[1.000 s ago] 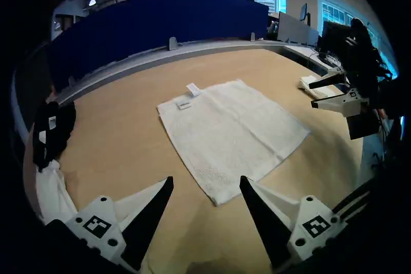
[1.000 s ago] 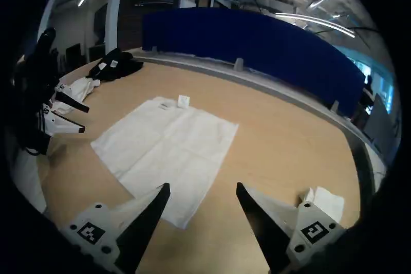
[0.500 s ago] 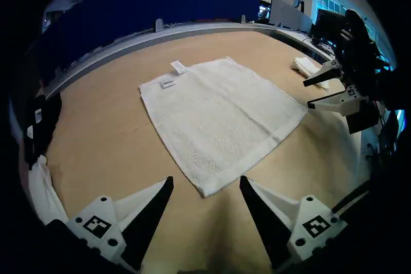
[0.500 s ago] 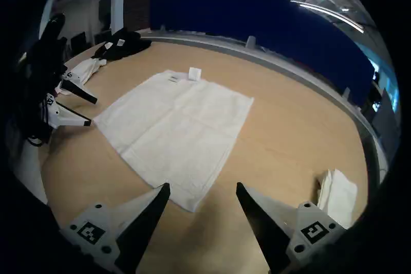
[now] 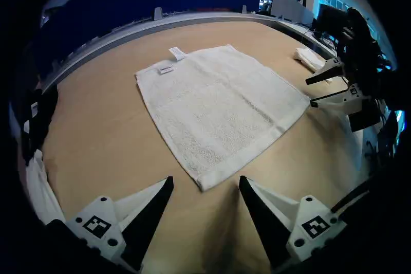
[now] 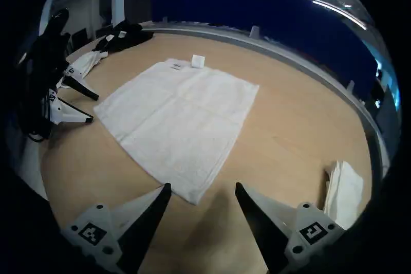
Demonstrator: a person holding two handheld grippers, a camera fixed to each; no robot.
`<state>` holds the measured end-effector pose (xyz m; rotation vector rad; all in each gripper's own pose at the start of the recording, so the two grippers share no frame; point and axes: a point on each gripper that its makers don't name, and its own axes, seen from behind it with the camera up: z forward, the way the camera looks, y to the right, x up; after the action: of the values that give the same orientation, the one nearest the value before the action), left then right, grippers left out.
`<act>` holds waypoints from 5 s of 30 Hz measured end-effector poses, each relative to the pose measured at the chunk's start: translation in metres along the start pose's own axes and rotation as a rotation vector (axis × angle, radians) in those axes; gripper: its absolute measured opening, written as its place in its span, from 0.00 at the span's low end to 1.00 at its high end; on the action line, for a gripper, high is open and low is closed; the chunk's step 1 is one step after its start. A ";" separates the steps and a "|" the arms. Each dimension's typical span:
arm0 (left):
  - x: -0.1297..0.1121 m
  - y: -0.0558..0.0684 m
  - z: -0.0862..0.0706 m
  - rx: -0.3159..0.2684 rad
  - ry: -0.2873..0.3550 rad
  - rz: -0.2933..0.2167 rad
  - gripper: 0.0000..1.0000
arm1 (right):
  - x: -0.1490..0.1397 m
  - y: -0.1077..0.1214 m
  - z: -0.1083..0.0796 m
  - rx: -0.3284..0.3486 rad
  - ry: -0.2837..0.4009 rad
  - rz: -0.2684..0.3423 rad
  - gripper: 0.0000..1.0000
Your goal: Fold towel
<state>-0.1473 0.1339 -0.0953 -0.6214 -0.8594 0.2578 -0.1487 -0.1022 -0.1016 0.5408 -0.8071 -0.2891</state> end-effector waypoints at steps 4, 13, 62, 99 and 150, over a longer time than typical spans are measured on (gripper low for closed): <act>-0.001 0.000 0.003 0.007 -0.001 0.007 0.94 | -0.003 -0.002 0.001 0.009 -0.008 -0.002 0.94; -0.002 -0.001 0.001 0.027 -0.008 0.002 0.86 | -0.010 -0.008 0.003 0.032 -0.029 -0.018 0.84; -0.003 0.002 0.001 0.073 -0.025 -0.032 0.11 | -0.005 -0.015 0.001 0.100 -0.023 0.073 0.11; 0.053 0.024 -0.092 0.045 0.026 -0.156 0.11 | 0.064 -0.015 -0.100 0.102 0.095 0.061 0.10; 0.094 -0.026 -0.018 0.080 0.057 -0.172 0.11 | 0.093 0.033 -0.022 0.050 0.053 0.058 0.10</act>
<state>-0.0742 0.1489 -0.0294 -0.4753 -0.8384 0.1171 -0.0696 -0.1086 -0.0399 0.5691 -0.7788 -0.2007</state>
